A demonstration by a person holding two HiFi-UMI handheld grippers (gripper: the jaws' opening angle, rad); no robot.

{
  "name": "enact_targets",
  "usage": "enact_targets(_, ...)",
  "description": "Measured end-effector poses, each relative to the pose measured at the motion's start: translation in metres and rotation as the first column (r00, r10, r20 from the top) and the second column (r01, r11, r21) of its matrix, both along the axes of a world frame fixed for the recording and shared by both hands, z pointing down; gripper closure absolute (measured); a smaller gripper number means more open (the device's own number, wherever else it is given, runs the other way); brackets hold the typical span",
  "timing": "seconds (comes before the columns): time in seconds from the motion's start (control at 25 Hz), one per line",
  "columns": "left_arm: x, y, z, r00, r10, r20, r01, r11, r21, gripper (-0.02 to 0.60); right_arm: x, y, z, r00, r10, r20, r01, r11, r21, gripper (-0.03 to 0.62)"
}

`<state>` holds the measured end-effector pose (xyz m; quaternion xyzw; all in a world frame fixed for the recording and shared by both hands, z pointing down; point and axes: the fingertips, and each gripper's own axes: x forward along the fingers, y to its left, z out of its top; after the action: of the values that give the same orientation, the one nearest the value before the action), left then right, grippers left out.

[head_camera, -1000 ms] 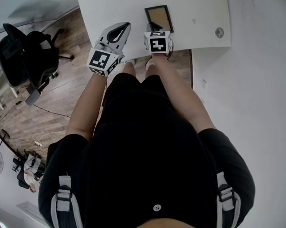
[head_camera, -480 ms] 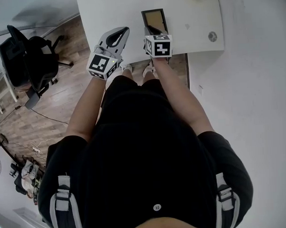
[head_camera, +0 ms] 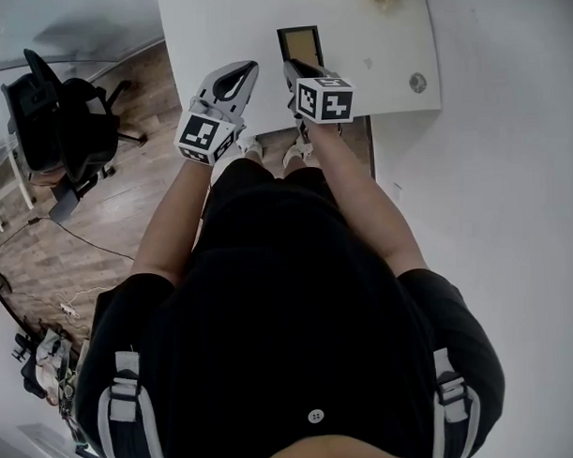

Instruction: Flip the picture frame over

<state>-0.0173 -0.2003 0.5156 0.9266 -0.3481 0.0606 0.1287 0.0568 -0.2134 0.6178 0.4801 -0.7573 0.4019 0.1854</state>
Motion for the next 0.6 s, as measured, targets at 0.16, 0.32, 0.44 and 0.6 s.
enact_targets(0.16,0.000,0.001,-0.008,1.000,-0.013,-0.005,0.013,1.000,0.015,0.577,-0.005,0.003,-0.006,0.996,-0.004,0.087,0.006,1.000,-0.021,0.545)
enact_targets(0.32,0.002,0.002,-0.020,1.000,-0.021,-0.015,0.022,0.999,0.045,0.577,-0.009,0.005,-0.013,0.977,0.001,0.214,0.005,1.000,-0.028,0.545)
enact_targets(0.44,0.003,0.004,-0.022,1.000,-0.022,-0.011,0.023,0.998,0.058,0.577,-0.015,0.007,-0.022,0.944,-0.008,0.329,0.018,0.999,-0.030,0.545)
enact_targets(0.6,0.004,0.003,-0.022,1.000,-0.030,-0.008,0.031,0.998,0.058,0.577,-0.020,0.008,-0.028,0.889,0.005,0.457,0.023,0.998,-0.055,0.544)
